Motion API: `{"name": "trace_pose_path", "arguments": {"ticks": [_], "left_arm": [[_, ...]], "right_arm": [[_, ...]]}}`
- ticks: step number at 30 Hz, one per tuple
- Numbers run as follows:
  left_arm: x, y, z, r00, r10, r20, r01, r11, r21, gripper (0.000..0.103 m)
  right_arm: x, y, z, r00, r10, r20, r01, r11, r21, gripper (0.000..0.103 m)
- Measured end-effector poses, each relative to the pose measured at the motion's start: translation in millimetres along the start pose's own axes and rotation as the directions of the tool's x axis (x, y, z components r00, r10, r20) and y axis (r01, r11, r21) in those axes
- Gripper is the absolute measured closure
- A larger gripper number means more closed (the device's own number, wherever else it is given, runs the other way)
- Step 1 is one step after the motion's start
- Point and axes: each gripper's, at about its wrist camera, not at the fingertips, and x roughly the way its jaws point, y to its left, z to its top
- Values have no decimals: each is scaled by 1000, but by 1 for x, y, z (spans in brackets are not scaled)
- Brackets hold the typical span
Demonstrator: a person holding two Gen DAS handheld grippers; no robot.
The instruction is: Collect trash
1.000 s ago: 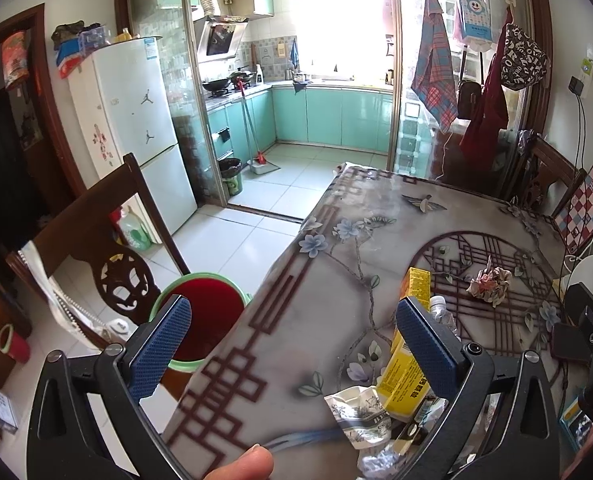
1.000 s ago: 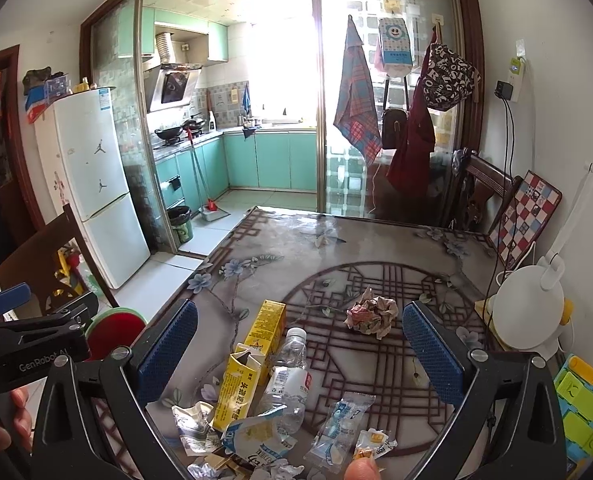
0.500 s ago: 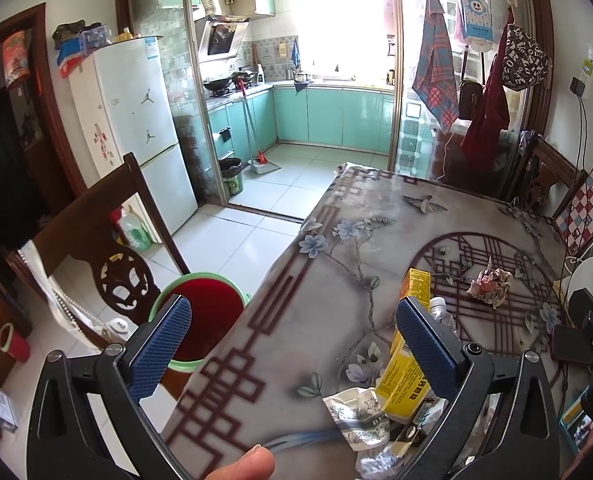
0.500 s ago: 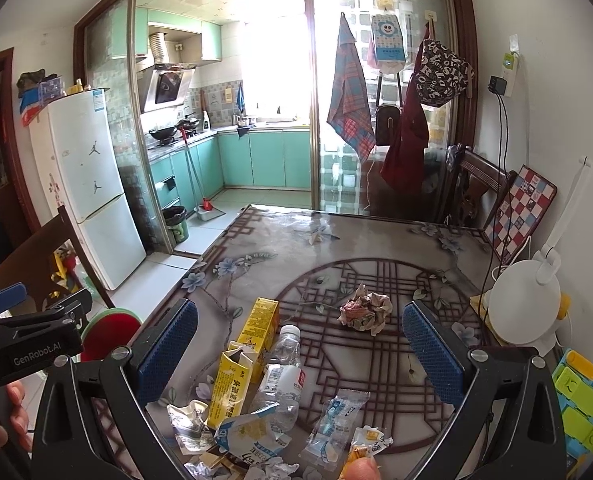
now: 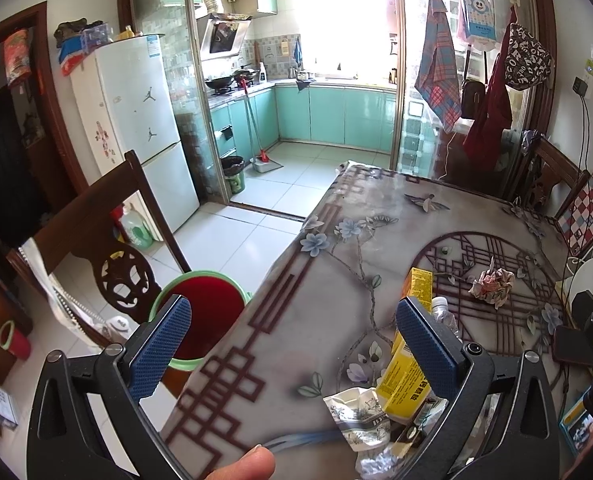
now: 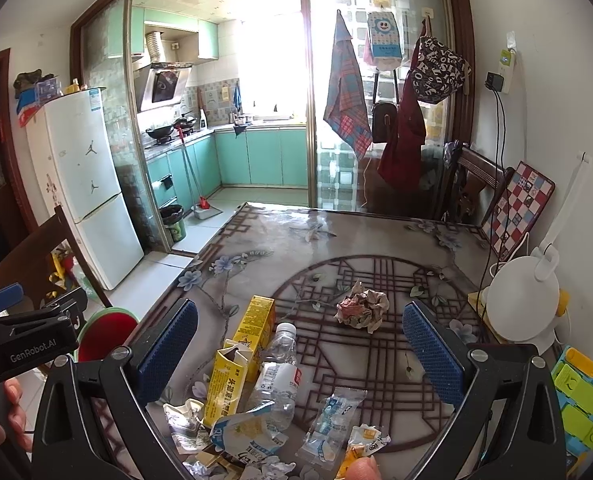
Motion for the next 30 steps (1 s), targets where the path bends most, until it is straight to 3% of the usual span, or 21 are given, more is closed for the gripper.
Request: {"name": "trace_pose_path", "arguments": {"ticks": [26,30], "left_arm": [[7,1,0,1000,2,-9,-2,1000,4,0],[9,7,2,998,-55,21,55,998,0,0]], "right_arm": [[13,-9,-5,999,-13,-30,13,1000,23,0],[19,-18,-6,998,27,-51,-25,999,49,0]]}}
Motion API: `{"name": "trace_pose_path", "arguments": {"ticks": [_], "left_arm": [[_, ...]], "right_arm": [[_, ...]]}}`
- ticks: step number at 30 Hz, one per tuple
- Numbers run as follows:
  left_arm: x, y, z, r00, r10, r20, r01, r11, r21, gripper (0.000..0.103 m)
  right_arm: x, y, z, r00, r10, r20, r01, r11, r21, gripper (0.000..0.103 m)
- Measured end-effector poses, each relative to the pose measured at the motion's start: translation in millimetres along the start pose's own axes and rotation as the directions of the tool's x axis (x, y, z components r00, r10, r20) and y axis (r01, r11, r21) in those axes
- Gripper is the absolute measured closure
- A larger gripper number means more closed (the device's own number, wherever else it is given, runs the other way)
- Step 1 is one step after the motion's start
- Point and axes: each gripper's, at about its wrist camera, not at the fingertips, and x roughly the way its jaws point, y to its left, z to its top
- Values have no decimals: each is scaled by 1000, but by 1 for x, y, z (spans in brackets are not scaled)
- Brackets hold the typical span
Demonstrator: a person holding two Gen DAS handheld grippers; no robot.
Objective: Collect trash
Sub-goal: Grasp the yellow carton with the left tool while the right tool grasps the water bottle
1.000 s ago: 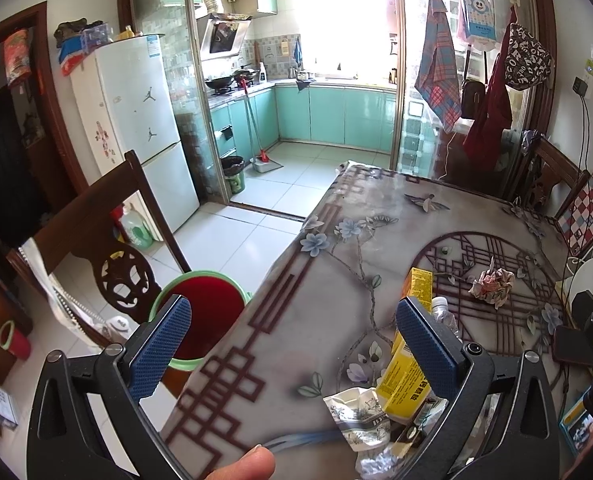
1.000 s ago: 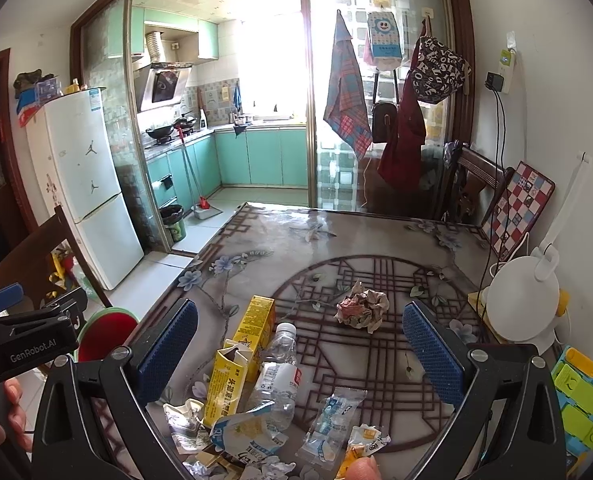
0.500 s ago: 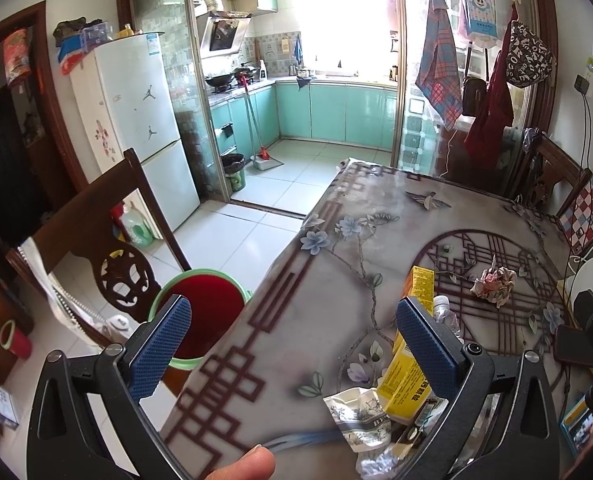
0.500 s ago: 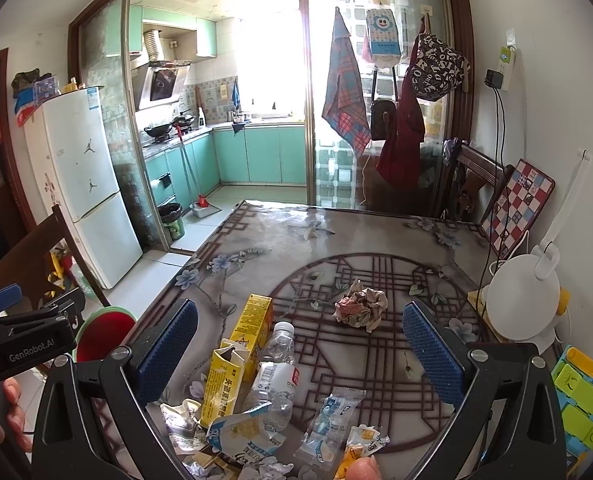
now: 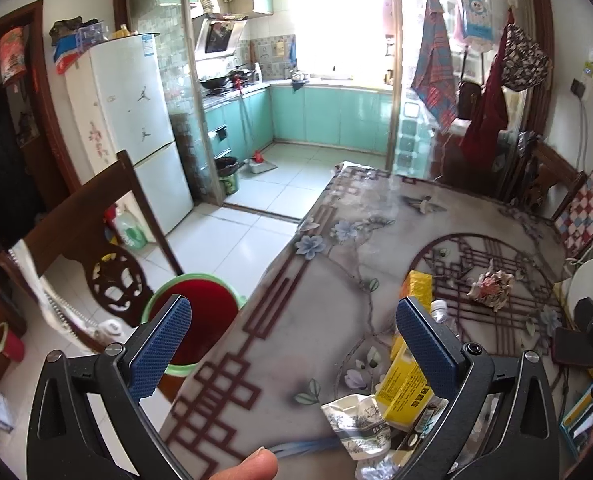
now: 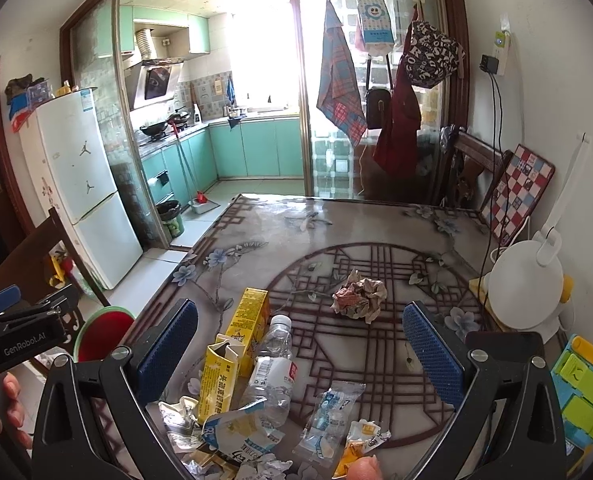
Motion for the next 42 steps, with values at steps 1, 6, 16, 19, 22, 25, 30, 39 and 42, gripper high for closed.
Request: {"name": "trace_pose_path", "arguments": {"ticks": [1,6,16,19,22,25,30,39,42], "left_arm": [[1,1,1,1000,-19,16,18,1000,7,0],[32,-5,-14,988,-154,-32,156,984,86,0],[106,-95,-75,914,-260,-311,338,913,228,1],[122,-108,-79,898,-258,-358,353,906,232,9],[128,-111,-83,882,-251,-398,365,898,244,56],[121,-97,-79,868,-297,-398,397,897,195,65],[87,-67,-55,896,-327,-300,388,905,175,65],[68,-16,-26,916,-337,-220,363,927,95,65],[69,-9,-21,917,-343,-202,364,928,80,65]], "right_arm": [[2,-2,0,1000,11,-6,-11,1000,-3,0],[20,-26,-8,993,52,-106,-47,998,48,0],[23,-64,-33,989,-38,-141,51,995,89,0],[25,-72,-39,983,-55,-176,75,991,111,0],[35,-79,-46,976,-19,-219,51,988,145,0],[54,-75,-47,965,41,-258,-2,989,147,0],[115,-53,-48,910,177,-376,-133,981,139,0],[202,-1,-83,789,174,-589,-171,983,60,23],[217,-1,-94,764,178,-620,-165,983,79,46]]}}
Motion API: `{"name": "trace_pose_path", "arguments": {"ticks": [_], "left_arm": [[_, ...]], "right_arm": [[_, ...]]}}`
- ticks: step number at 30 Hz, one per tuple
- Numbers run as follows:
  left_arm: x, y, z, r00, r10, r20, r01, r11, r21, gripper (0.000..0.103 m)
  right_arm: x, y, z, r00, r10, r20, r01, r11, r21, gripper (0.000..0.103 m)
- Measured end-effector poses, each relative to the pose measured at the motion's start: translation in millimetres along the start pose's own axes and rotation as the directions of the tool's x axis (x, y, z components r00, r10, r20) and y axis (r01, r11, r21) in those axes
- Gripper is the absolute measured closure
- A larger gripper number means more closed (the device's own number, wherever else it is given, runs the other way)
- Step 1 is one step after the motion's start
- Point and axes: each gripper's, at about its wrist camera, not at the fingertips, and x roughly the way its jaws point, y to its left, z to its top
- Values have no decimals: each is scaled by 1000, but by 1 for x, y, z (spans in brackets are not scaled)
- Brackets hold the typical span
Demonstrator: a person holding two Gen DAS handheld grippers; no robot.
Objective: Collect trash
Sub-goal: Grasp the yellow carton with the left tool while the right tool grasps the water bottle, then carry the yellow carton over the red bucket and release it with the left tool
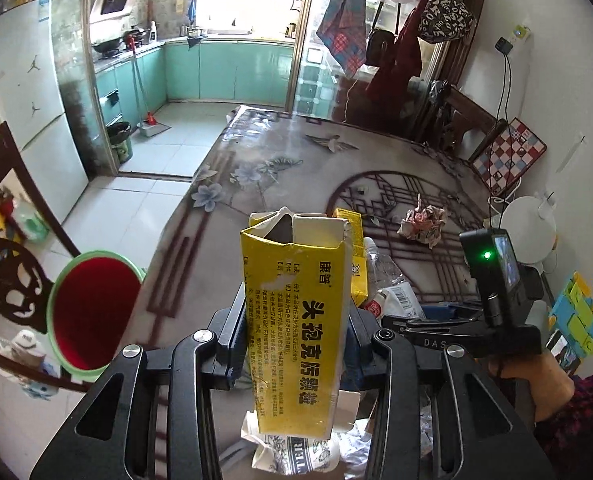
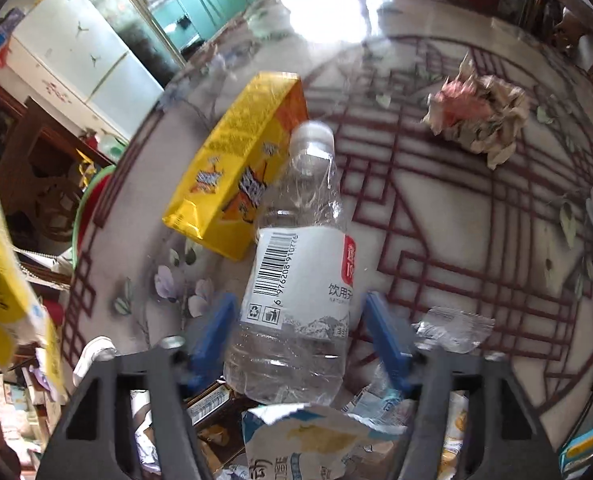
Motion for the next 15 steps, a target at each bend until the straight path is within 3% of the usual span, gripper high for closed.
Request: {"name": "trace_pose_path", "arguments": {"ticks": [7,15], "left_arm": [[6,15,1,1000,-15,-8,15,1000,11,65],[15,46,3,997,-64,-42,65,998,27,65]], "right_arm": [[-29,-7,-6,993,1,115,-9,998,69,49],[-96,-4,-18,964,-65,257,11,978,207,49]]}}
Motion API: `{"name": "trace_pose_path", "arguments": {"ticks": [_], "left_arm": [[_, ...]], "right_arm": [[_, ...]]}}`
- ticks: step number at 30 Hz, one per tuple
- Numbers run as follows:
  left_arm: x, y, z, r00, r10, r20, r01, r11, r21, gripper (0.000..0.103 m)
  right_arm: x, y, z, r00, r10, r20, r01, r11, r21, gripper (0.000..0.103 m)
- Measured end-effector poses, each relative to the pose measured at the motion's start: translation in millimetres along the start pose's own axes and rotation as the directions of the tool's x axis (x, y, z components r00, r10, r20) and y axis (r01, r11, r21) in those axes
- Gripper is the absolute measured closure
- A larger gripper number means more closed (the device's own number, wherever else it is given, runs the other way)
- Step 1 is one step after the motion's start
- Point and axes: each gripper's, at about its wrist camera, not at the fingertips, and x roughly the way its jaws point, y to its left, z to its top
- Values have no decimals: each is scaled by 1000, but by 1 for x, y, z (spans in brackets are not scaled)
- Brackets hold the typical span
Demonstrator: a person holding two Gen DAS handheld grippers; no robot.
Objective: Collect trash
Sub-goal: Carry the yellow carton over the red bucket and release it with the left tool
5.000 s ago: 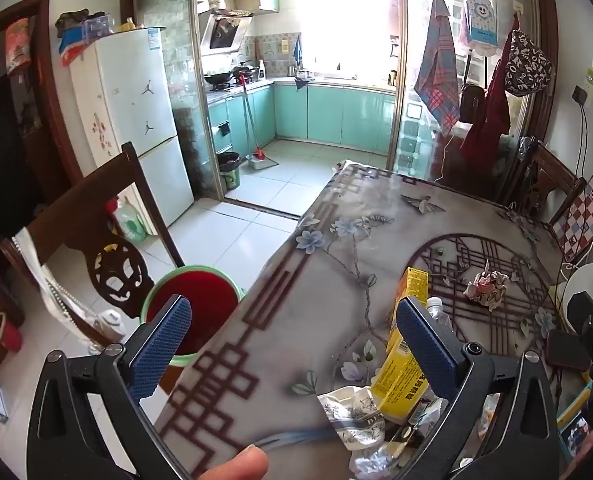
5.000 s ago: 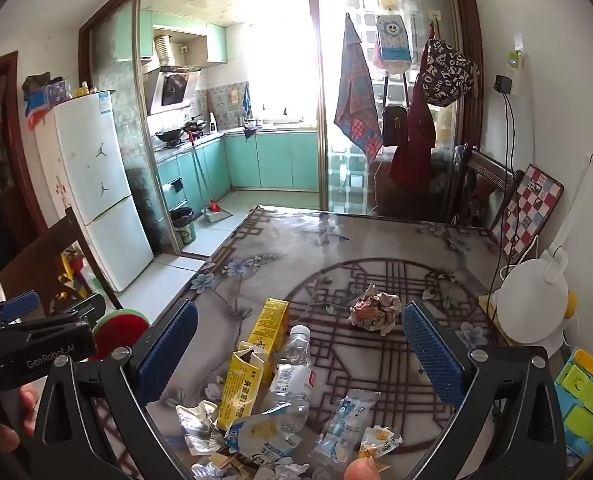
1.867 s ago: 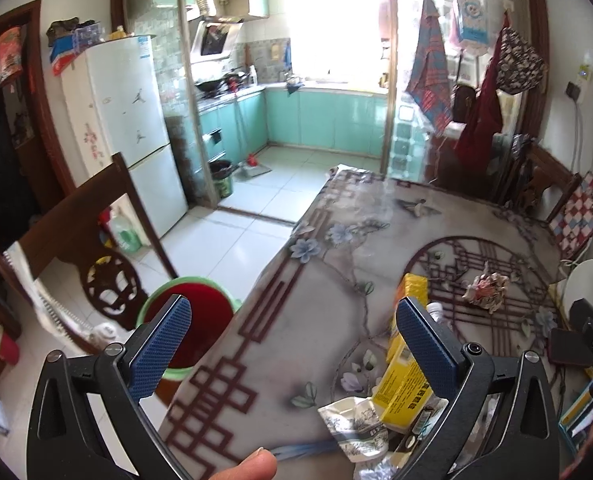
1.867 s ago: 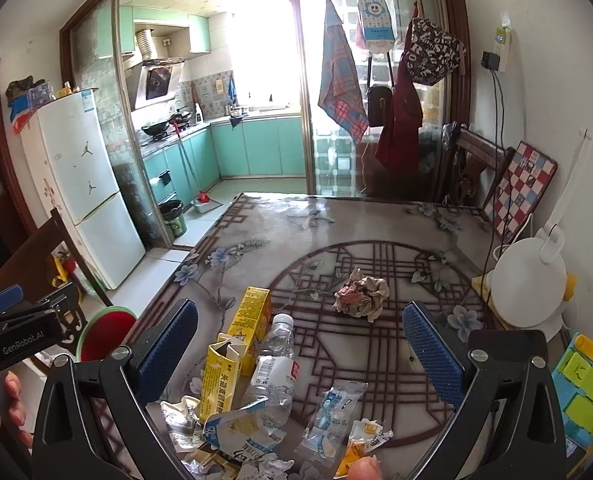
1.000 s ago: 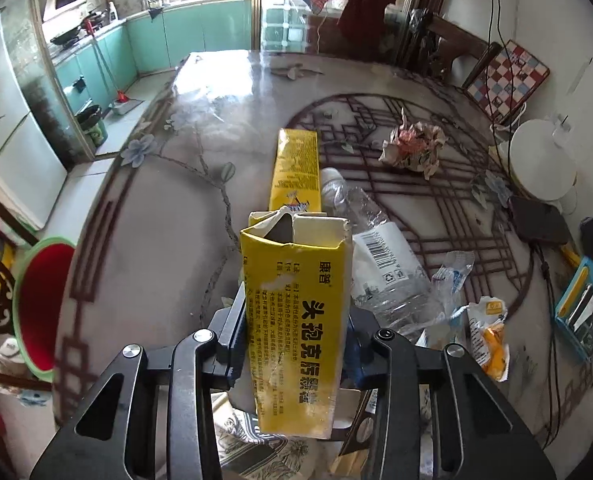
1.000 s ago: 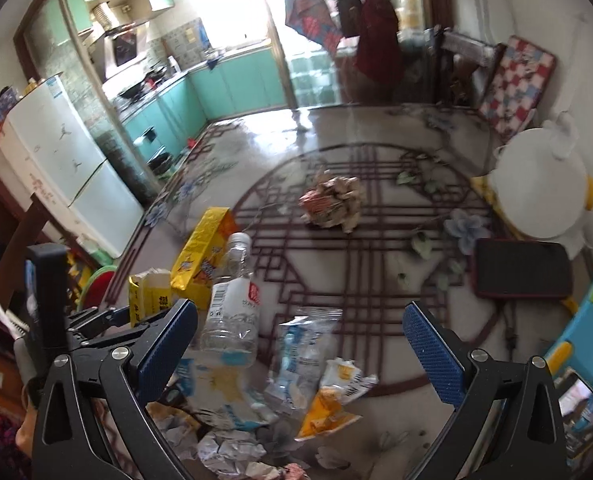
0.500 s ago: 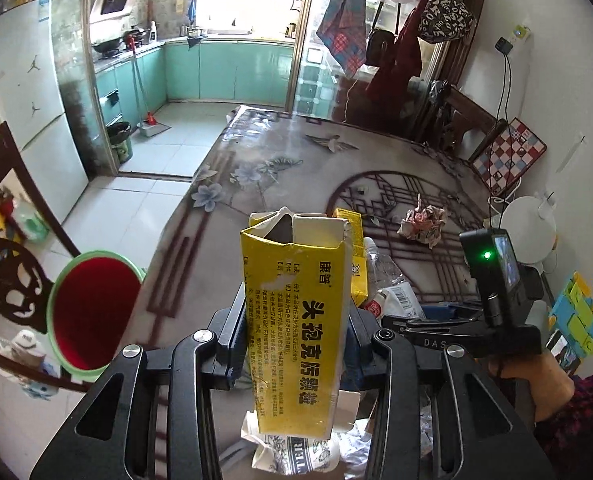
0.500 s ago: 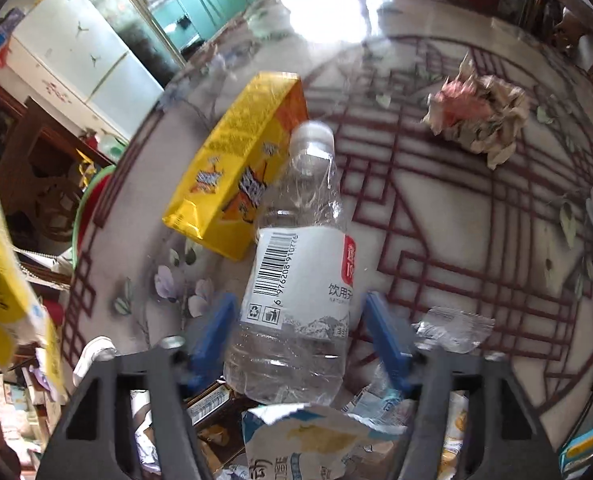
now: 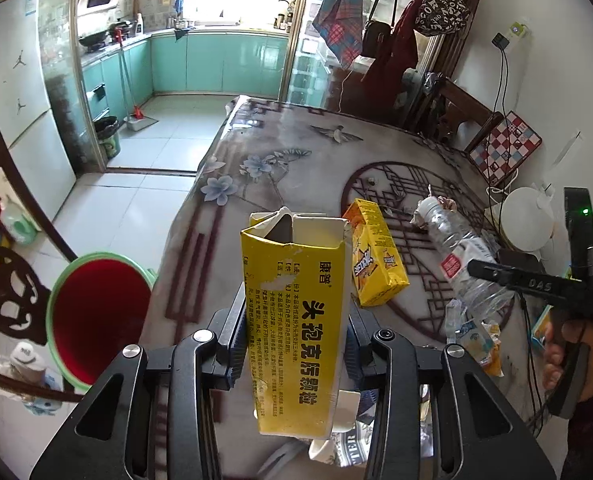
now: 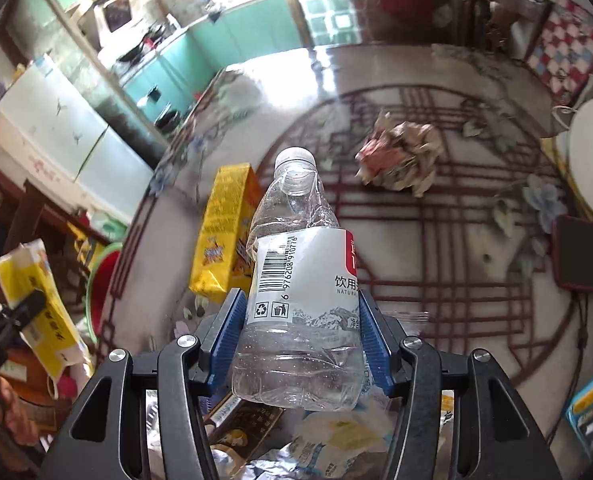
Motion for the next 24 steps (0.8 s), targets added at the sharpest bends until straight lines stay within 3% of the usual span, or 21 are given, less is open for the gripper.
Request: {"name": "trace_pose_path", "arguments": {"ticks": [5,10,19,24], "left_arm": [[-3,33,-1,1000,2,-12,-2,1000,19,65],[-2,77,-6,998,38,-42,-37,999,15,65],[2,156,-14,990,110,-86,-117,991,-72,65],[-2,188,-21,987,131,-92,-141,984,-109,65]], "right_arm": [[-43,30,7,996,14,90,-16,999,28,49],[-49,86,0,989,81,126,-82,997,3,49],[-10,196,-17,982,184,47,-179,979,-98,49],[22,233,-26,976,215,-20,-216,968,-127,49]]}}
